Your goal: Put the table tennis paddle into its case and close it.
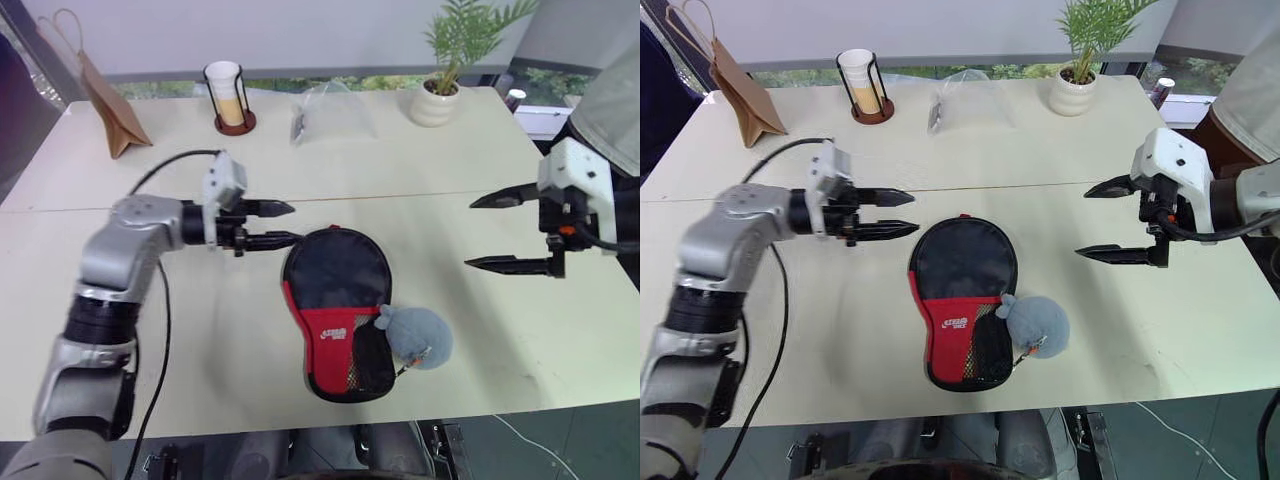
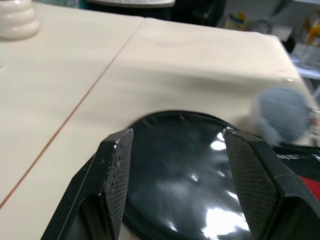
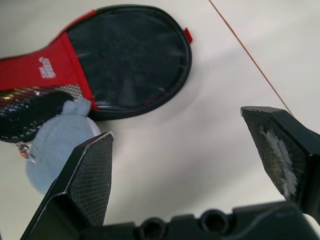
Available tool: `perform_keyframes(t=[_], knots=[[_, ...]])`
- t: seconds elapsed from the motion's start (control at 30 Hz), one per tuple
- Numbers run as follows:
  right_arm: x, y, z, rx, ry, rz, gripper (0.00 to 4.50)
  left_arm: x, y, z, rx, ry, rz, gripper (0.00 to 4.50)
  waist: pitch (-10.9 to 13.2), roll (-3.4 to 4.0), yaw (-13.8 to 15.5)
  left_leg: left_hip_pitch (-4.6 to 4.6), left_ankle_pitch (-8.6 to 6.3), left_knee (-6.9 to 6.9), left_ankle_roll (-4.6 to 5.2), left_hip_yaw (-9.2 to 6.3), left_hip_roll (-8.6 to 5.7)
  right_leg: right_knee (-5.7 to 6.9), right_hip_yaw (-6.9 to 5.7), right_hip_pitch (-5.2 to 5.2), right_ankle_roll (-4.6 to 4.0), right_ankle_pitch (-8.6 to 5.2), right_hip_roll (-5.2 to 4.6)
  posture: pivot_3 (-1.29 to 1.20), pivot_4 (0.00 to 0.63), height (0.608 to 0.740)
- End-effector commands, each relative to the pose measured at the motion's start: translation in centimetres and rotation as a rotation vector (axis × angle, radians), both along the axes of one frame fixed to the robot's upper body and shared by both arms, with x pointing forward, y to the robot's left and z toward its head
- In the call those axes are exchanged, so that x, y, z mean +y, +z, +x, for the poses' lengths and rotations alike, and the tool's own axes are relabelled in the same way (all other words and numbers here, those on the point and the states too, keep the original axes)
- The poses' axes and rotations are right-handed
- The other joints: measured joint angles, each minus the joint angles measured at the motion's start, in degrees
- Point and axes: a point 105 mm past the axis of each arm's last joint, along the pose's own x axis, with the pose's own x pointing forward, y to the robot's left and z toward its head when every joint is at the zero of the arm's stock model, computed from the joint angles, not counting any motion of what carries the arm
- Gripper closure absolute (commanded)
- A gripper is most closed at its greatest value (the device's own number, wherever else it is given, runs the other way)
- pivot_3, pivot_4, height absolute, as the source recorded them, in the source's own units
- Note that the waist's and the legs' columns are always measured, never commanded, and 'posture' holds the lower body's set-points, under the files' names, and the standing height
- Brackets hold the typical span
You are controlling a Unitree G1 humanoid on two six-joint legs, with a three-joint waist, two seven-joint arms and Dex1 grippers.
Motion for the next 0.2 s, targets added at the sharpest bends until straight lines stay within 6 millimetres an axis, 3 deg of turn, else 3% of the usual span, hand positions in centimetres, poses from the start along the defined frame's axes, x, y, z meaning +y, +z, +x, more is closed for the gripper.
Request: perform_keyframes(t=[0.03,0.2], knots=[[1.3,1.1,-0.9,-0.028,0.056,0.035,0.04,1.4,1.9,-2.1,-0.011,-0.012,-0.007,1.55,0.1,0.10,0.0,0.01,0.00,0.00,0.00,0.00,0.00,0.02,0.01,0.00,-0.04,-0.02,-0.01,0.00,0.150,0.740],[2.9,1.1,-1.6,-0.024,0.084,0.078,0.04,2.7,2.7,-3.5,0.006,0.033,0.003,1.55,0.1,0.12,0.2,0.00,0.01,0.04,-0.02,-0.01,0.02,0.05,0.03,-0.01,-0.12,0.01,-0.05,0.00,0.150,0.740]])
